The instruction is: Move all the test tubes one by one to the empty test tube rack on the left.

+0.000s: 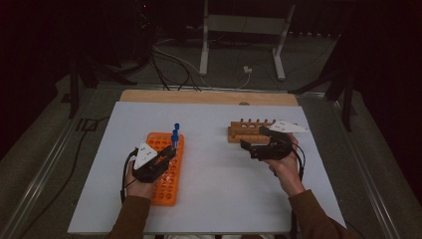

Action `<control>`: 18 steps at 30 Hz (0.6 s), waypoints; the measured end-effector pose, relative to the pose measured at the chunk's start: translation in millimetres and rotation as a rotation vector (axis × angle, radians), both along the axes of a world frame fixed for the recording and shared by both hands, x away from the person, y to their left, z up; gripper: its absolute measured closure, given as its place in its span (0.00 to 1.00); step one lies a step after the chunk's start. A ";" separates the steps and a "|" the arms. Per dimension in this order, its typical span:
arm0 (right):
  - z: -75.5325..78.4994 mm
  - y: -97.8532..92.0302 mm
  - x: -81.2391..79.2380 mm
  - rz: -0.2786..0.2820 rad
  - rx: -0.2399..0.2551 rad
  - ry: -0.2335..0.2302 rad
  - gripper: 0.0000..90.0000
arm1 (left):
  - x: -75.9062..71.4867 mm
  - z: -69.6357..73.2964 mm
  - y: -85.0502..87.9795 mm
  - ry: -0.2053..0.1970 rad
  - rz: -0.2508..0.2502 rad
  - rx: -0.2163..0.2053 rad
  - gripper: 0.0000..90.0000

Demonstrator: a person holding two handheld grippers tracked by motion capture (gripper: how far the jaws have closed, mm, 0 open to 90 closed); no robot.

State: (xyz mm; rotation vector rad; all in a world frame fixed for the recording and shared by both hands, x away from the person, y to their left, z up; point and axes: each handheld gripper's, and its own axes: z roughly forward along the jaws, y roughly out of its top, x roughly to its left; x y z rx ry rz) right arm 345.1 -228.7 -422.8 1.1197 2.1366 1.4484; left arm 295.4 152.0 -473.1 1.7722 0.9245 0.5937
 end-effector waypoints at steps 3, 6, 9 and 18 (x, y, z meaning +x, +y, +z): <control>0.3 1.3 -1.1 0.007 0.001 -0.005 0.06 | -0.1 0.2 0.7 0.028 0.012 0.023 0.87; 2.6 -0.8 -3.6 0.009 -0.001 -0.013 0.06 | -3.7 0.3 3.7 0.095 0.009 0.069 0.87; 5.8 -4.8 -5.8 0.004 0.001 -0.025 0.07 | -2.7 -1.3 -2.4 0.181 -0.010 0.179 0.87; 8.4 -10.0 -8.9 -0.012 -0.014 -0.040 0.07 | 6.0 -4.1 -9.5 0.279 -0.015 0.229 0.87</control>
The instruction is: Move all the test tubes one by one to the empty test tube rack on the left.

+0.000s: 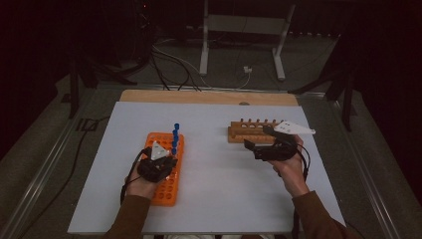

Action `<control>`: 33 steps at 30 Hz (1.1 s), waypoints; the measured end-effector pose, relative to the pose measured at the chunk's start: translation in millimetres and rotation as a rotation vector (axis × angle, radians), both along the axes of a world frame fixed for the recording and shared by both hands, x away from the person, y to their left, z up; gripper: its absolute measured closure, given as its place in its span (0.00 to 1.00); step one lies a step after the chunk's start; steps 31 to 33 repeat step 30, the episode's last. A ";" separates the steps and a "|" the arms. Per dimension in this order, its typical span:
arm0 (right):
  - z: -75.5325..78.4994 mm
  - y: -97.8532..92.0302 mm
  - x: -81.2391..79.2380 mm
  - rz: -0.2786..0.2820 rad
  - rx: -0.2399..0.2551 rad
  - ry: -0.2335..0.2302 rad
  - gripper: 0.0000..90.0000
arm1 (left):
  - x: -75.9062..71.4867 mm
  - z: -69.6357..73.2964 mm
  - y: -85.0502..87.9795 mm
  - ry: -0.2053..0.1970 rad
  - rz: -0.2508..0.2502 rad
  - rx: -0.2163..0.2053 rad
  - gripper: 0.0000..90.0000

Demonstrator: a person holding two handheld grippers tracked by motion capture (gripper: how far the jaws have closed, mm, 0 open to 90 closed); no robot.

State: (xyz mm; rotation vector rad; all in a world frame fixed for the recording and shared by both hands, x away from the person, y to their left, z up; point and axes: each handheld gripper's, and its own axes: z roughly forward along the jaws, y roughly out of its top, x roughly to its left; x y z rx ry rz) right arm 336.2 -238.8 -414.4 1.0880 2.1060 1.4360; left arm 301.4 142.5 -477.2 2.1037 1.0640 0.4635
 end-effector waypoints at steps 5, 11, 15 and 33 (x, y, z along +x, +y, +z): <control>-4.6 -10.9 -6.7 -0.022 -0.018 -0.007 0.07 | -11.0 4.6 16.4 -0.041 0.003 -0.121 0.58; -20.0 -25.9 -28.1 -0.037 -0.028 -0.019 0.04 | -41.3 21.1 51.4 -0.221 0.084 -0.249 0.34; -36.6 -35.9 -48.8 -0.034 -0.041 -0.022 0.02 | -61.6 26.1 72.7 -0.309 0.154 -0.258 0.21; -57.5 -80.2 -81.2 -0.133 -0.002 -0.088 0.01 | -75.7 24.5 97.4 -0.390 0.281 -0.275 0.01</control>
